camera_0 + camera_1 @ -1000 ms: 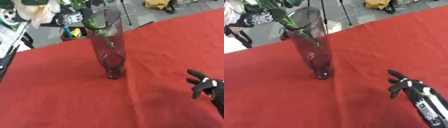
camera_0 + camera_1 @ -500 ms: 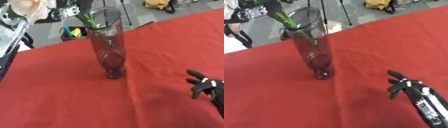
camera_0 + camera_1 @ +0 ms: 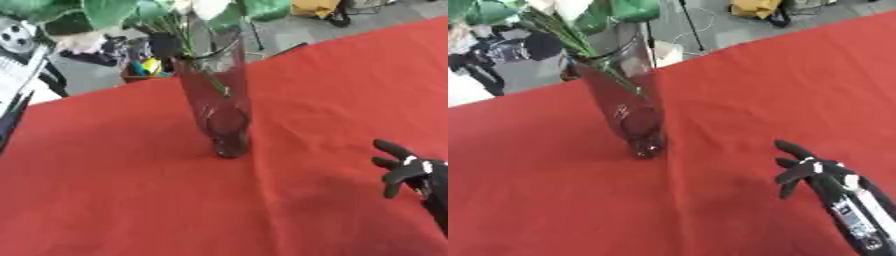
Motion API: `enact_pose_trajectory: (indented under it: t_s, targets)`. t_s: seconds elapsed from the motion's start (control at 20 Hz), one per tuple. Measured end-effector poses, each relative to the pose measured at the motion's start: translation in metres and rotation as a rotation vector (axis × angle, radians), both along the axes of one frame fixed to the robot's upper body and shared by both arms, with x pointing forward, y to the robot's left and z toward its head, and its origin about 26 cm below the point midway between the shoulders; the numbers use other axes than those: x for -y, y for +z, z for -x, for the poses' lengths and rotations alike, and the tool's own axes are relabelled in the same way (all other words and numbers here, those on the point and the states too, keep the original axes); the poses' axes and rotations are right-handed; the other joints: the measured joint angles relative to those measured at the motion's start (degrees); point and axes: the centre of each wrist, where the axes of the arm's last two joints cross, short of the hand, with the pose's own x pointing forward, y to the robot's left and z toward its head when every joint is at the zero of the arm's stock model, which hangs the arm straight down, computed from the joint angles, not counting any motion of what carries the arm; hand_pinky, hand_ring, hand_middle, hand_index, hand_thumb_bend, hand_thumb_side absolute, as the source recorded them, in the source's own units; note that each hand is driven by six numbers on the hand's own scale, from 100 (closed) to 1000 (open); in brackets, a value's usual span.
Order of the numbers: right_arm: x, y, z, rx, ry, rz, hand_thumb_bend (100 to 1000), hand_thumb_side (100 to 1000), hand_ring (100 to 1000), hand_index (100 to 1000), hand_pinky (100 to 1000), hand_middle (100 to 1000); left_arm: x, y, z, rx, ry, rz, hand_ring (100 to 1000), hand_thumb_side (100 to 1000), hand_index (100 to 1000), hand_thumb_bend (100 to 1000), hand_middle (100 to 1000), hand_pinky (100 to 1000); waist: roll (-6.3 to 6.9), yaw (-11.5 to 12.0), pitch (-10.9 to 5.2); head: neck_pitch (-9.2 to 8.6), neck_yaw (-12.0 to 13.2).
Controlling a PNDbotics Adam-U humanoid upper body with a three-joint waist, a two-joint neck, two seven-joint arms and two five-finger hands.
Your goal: Arrange flowers into the vase.
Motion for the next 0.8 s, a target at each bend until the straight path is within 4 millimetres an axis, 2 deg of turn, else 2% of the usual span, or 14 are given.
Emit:
enact_pose_trajectory:
  t_s: [0.45, 0.8]
  targets:
    - [0.0, 0.0, 0.0, -0.007, 0.001, 0.003, 100, 902, 1000, 663, 937, 453, -0.0008, 0.0004, 0.0001, 0.101, -0.028, 0.098, 1000, 1000, 1000, 398, 1000, 1000, 0.03, 0.0, 0.0, -0.06, 0.1]
    - [0.0, -0.0001, 0.0, -0.009, 0.002, 0.004, 100, 902, 1000, 664, 938, 453, -0.007, -0.0032, -0.0007, 0.115, 0.009, 0.098, 1000, 1000, 1000, 408, 1000, 1000, 0.01, 0.5, 0.0, -0.05, 0.0]
